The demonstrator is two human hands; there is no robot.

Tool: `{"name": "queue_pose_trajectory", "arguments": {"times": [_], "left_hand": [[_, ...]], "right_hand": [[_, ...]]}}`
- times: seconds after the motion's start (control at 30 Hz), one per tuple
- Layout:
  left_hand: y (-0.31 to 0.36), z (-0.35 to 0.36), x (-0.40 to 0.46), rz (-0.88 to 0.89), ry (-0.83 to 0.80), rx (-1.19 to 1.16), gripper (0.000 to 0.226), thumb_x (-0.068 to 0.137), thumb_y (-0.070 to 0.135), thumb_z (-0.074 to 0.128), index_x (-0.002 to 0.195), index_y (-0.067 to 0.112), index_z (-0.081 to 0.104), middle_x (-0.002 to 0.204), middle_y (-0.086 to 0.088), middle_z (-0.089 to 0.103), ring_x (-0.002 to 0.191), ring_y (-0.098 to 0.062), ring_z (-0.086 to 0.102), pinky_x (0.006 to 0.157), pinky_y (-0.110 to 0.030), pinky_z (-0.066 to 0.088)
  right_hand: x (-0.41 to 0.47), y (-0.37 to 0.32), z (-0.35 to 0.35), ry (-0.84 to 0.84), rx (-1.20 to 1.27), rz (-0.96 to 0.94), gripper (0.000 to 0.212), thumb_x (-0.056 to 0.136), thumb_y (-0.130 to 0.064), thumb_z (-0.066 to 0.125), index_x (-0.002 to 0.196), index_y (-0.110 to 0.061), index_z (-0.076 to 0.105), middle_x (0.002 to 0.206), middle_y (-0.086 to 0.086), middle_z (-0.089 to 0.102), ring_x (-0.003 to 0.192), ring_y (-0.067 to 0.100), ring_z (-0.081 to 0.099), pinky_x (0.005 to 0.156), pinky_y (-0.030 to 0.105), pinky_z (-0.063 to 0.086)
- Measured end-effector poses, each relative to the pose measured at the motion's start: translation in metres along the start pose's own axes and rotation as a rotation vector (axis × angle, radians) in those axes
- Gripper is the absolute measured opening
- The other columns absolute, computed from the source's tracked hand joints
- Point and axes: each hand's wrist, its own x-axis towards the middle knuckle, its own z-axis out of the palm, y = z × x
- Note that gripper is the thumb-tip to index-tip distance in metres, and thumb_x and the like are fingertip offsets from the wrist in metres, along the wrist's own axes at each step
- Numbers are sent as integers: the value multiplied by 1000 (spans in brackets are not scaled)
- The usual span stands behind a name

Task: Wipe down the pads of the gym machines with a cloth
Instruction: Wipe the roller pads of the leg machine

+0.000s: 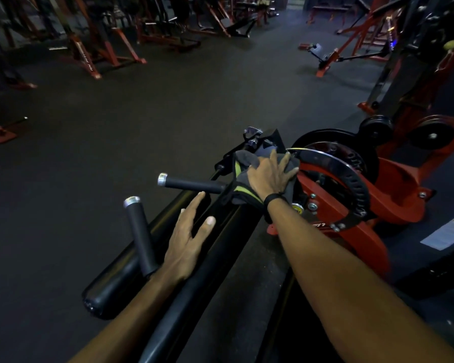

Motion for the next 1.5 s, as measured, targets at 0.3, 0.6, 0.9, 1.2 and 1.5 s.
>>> {"name": "queue_pose_trajectory", "arguments": {"times": [0.3, 0.6, 0.9, 1.2, 1.5], "left_hand": [[2, 1, 2, 9, 64, -56, 73, 85, 80, 48, 151, 53, 30, 159, 23, 32, 153, -12, 19, 124, -53, 18], [23, -19, -32, 13, 98, -238, 82, 87, 63, 51, 157, 25, 30, 158, 10, 37, 143, 5, 33, 118, -24, 30], [25, -78, -74, 75, 69, -83, 69, 91, 76, 39, 153, 54, 20, 162, 23, 23, 151, -6, 22, 122, -48, 25], [21, -118, -118, 124, 5, 12, 59, 95, 71, 35, 150, 57, 21, 157, 31, 27, 148, -2, 28, 123, -53, 21], [19, -132, -144, 109, -9, -29, 85, 85, 86, 31, 156, 39, 25, 145, 37, 35, 143, -8, 37, 121, -52, 26]], "right_hand": [[-24, 7, -7, 180, 83, -278, 30, 94, -30, 64, 92, -1, 70, 102, 14, 67, 115, 31, 55, 124, 49, 11], [-117, -15, 0, 203, 185, -417, 31, 79, -24, 73, 57, -6, 61, 61, 13, 63, 72, 35, 62, 97, 47, 49], [-190, -37, 7, 212, 176, -406, 29, 81, -26, 70, 60, -7, 63, 64, 11, 65, 73, 34, 63, 92, 45, 52], [-275, -59, 12, 222, 243, -422, 44, 83, -44, 54, 64, -6, 65, 68, 10, 67, 79, 30, 65, 100, 39, 47], [-331, -72, 15, 194, 338, -451, 41, 85, -42, 55, 64, -8, 63, 67, 8, 66, 74, 28, 64, 91, 44, 50]]}}
